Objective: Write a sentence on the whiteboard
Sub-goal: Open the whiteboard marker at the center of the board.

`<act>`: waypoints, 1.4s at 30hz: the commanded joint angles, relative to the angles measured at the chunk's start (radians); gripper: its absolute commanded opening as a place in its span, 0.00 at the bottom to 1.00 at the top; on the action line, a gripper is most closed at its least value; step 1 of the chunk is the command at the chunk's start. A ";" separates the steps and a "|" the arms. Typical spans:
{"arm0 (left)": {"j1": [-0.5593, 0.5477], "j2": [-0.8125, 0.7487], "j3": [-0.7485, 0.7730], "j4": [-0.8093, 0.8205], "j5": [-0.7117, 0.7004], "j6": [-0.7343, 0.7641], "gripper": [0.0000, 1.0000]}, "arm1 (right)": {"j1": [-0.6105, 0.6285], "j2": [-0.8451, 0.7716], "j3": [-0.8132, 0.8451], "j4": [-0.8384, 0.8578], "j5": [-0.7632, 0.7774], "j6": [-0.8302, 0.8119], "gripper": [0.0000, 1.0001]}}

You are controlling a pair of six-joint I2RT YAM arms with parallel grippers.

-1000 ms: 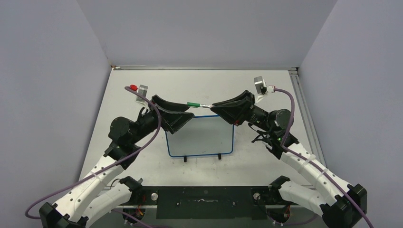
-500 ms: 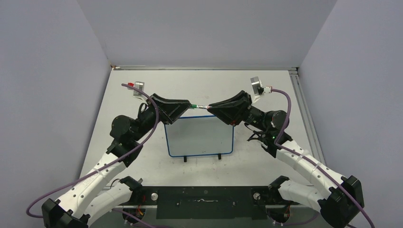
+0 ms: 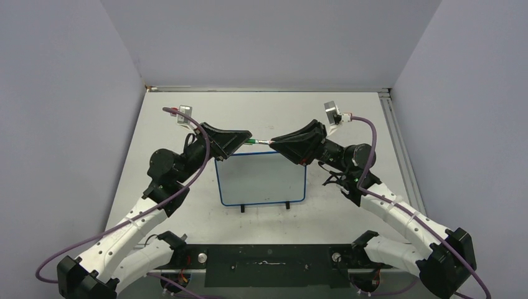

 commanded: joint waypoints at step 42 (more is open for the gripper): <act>0.225 -0.075 -0.032 0.059 -0.015 -0.148 0.00 | -0.047 -0.024 -0.114 0.217 0.125 0.085 0.05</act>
